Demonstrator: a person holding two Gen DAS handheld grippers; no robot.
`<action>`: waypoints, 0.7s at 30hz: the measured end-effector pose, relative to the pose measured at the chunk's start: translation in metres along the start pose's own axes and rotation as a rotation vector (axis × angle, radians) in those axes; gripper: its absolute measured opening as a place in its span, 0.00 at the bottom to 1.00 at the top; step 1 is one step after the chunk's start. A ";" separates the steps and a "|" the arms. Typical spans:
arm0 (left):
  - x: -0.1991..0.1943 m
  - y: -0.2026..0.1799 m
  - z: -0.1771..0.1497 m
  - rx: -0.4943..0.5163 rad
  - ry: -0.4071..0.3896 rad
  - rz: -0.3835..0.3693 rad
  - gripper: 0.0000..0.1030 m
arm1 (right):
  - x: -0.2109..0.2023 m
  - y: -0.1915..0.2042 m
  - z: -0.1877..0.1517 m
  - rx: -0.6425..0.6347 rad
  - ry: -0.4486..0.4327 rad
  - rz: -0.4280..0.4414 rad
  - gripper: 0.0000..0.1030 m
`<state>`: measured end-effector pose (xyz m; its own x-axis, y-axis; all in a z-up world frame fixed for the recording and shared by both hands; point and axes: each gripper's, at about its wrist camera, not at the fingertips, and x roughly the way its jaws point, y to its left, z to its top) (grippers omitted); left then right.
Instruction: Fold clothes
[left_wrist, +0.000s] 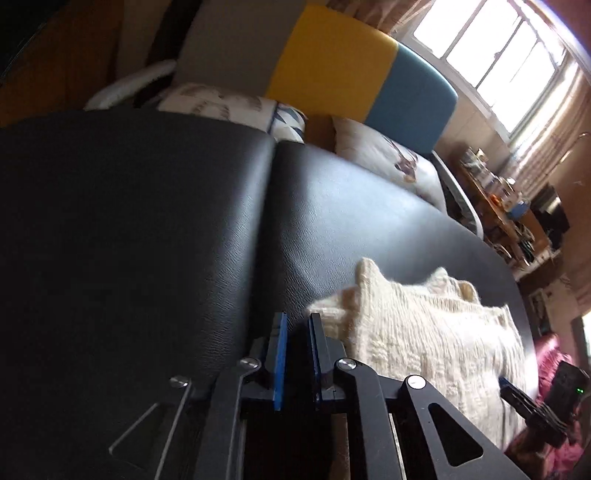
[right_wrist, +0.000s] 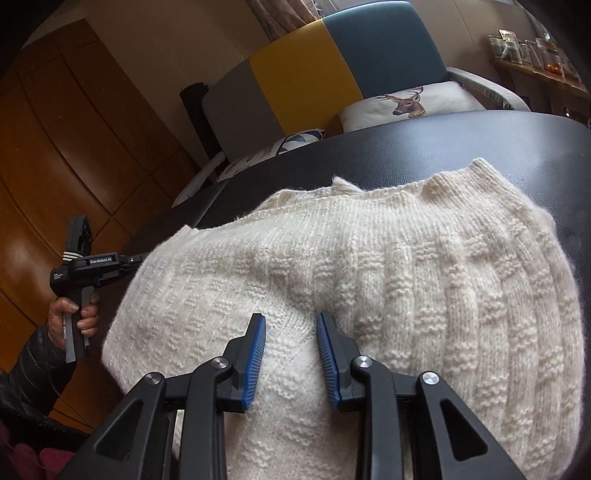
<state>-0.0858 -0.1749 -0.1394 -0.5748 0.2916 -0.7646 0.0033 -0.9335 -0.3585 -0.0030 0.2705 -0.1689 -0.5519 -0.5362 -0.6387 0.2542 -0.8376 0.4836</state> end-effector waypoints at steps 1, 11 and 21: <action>-0.008 -0.005 -0.003 -0.007 -0.016 -0.044 0.11 | -0.001 0.001 0.004 0.004 0.005 0.001 0.28; 0.024 -0.080 -0.032 0.151 0.064 -0.157 0.18 | 0.014 -0.002 0.069 -0.156 0.019 -0.200 0.29; 0.060 -0.068 -0.019 0.213 0.059 -0.146 0.09 | 0.028 -0.057 0.060 -0.009 0.012 -0.226 0.29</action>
<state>-0.1050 -0.0902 -0.1714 -0.5077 0.4320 -0.7454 -0.2518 -0.9018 -0.3511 -0.0812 0.3094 -0.1785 -0.5858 -0.3361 -0.7375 0.1320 -0.9374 0.3224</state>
